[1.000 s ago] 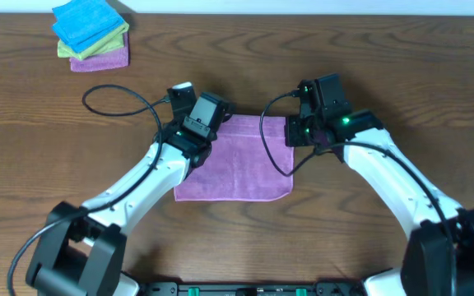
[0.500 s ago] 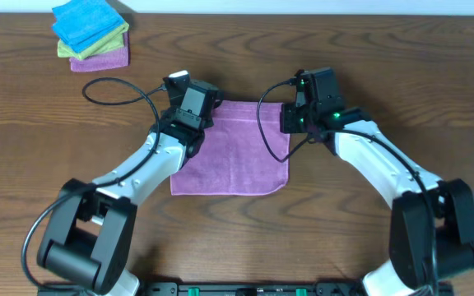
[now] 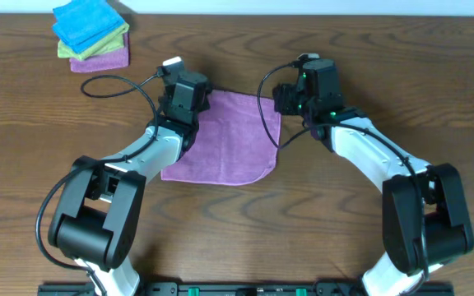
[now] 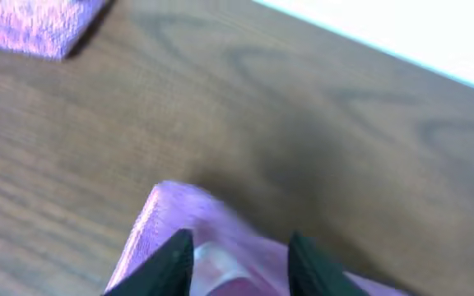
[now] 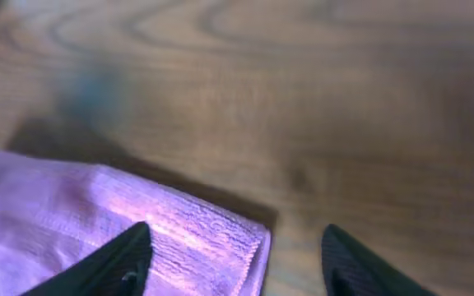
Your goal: Fold the cloth
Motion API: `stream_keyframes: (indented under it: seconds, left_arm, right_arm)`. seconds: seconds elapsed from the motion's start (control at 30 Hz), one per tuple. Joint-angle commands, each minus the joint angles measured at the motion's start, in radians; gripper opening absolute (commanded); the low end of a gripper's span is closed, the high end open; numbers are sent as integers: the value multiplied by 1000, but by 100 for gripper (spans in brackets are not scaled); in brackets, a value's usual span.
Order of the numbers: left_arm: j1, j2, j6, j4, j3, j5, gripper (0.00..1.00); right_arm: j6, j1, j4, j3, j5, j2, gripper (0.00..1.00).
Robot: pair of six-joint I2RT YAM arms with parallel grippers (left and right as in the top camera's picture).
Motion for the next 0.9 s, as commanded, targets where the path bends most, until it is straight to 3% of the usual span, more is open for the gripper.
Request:
stream_keyframes:
  seconds: [0.0,0.07,0.13,0.23,0.43,0.47,0.53,0.57,0.6,0.67,0.73,0.83,0.87]
  left_arm:
    - [7,7,11,5,18,-22,47]
    - [8,7,12,-4,18,-22,67]
    - [8,7,12,-4,18,-22,77]
    - [8,7,12,-17,18,-21,82]
    - [8,7,12,-112,18,-18,78]
    - [8,6,12,-132,18,-18,74]
    - [8,-2,16,-163,18,-17,58]
    - [8,-10,22,-180,18,-17,41]
    - [8,-22,40,-199,18,-17,20]
    - [8,-56,61,-255,18,-17,6]
    - [8,-99,61,-328,18,-11,6]
    - [8,-177,60,-460,18,43,6]
    - [8,-200,60,-497,18,64,11]
  right_arm:
    - [23,-6,-5,-2,9,6,67]
    - [22,-6,-27,-2,-4,6,67]
    - [21,-6,-51,-2,-20,6,67]
    - [-16,-6,-87,-2,-65,6,66]
    - [-58,-6,-137,-1,-149,5,66]
    - [-58,-6,-151,0,-159,2,63]
    - [-65,-6,-168,2,-169,-11,33]
    - [-69,-6,-179,2,-171,-24,13]
    - [-69,-6,-193,2,-170,-42,1]
    - [-79,-6,-233,2,-170,-89,4]
    - [-103,-6,-291,2,-173,-133,27]
    - [-137,-6,-446,2,-173,-221,28]
    - [-142,-6,-488,2,-173,-246,28]
